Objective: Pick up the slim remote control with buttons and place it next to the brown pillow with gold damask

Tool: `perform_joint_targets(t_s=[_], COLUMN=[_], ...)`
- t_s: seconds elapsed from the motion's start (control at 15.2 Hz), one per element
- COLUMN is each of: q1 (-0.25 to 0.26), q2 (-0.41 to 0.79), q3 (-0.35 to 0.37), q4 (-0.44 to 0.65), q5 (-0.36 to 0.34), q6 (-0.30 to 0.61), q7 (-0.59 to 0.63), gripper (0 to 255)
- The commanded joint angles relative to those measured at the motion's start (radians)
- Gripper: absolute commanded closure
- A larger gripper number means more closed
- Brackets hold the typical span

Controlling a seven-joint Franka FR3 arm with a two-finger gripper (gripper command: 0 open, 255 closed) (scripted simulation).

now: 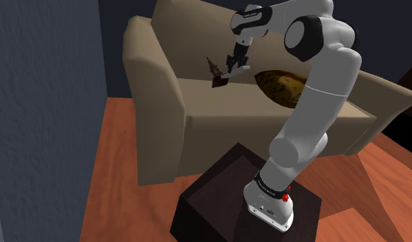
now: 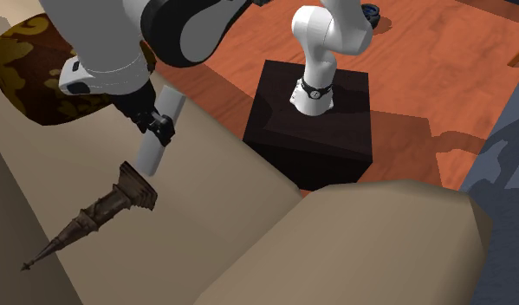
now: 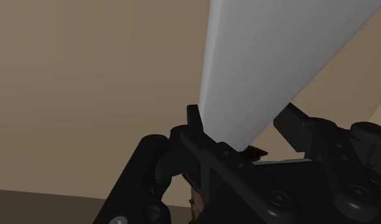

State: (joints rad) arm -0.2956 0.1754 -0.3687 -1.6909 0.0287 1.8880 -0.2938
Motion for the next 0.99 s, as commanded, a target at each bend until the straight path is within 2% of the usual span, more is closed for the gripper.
perform_joint_targets(t_s=[0.0, 0.92], q1=[0.000, -0.009], q2=[-0.003, 0.011], q3=[0.000, -0.004], q4=[0.026, 0.232], q5=[-0.001, 0.004], q6=[-0.027, -0.220], q7=[0.000, -0.006], gripper=[255, 255])
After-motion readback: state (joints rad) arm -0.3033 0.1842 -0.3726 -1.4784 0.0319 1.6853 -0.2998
